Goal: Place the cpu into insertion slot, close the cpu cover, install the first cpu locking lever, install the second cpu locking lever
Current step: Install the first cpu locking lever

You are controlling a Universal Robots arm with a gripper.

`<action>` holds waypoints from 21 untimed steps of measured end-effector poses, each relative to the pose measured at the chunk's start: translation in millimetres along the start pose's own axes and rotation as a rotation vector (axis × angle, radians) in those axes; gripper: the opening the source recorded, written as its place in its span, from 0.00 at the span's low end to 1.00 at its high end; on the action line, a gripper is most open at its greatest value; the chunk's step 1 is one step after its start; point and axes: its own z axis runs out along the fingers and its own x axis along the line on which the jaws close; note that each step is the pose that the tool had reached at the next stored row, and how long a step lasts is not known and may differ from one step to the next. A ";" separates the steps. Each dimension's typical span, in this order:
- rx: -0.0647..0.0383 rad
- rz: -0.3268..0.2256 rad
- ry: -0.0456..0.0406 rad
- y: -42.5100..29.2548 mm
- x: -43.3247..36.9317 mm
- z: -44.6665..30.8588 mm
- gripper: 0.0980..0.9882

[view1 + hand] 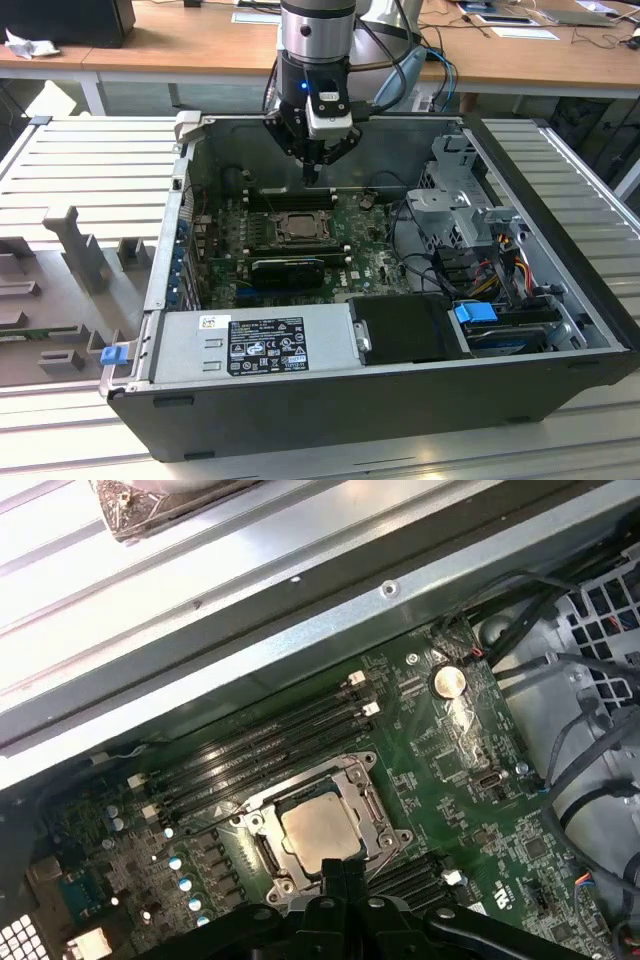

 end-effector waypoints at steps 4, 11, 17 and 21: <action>-0.001 -0.060 0.0005 0.0 0.0 0.0 0.01; -0.003 -0.178 0.0014 0.0 0.0 0.0 0.01; -0.004 -0.260 0.0021 0.0 0.0 0.0 0.01; -0.005 -0.311 0.0025 0.0 0.0 0.0 0.01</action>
